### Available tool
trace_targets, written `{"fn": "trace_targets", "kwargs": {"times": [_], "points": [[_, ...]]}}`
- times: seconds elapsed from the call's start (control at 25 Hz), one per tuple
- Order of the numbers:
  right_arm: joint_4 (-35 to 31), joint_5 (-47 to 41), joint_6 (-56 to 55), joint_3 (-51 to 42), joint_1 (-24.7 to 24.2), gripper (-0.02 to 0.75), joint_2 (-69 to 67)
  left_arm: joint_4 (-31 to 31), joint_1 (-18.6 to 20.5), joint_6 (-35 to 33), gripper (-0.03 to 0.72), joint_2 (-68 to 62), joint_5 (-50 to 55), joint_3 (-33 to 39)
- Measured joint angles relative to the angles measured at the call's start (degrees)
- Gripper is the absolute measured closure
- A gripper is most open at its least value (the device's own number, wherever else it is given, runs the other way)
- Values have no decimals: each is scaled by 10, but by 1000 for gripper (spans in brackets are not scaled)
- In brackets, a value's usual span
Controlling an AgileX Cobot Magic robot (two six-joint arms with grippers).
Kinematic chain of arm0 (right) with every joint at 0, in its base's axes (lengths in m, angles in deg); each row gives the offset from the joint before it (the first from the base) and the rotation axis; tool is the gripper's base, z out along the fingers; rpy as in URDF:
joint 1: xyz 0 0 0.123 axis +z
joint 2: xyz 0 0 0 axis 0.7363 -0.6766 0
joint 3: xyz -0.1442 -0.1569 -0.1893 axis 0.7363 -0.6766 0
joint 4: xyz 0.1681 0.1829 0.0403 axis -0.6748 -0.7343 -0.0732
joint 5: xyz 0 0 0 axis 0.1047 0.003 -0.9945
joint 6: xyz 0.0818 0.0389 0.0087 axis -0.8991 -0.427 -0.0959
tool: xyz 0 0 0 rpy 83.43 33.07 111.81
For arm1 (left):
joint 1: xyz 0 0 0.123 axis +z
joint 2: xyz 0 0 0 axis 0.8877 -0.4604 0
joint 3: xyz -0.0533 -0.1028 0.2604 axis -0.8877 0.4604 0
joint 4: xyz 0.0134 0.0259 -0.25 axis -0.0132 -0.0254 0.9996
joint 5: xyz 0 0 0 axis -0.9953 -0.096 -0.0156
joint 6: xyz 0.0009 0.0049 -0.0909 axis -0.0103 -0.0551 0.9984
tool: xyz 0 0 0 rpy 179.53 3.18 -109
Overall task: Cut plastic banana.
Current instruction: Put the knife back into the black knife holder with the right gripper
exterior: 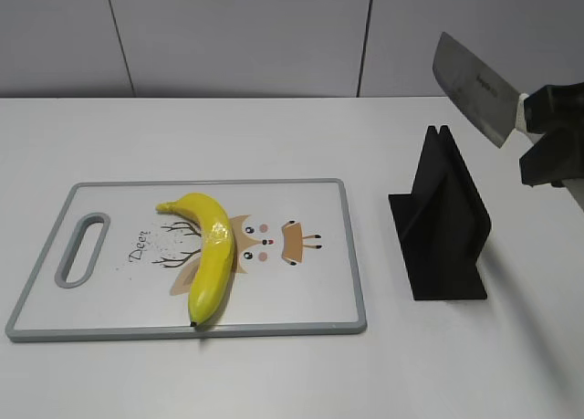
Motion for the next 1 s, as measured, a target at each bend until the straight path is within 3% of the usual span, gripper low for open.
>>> {"fn": "trace_targets", "kwargs": {"times": [1.0], "points": [[66, 69, -27, 0, 0, 577, -121, -4, 0, 0, 153, 9, -31, 11]]}}
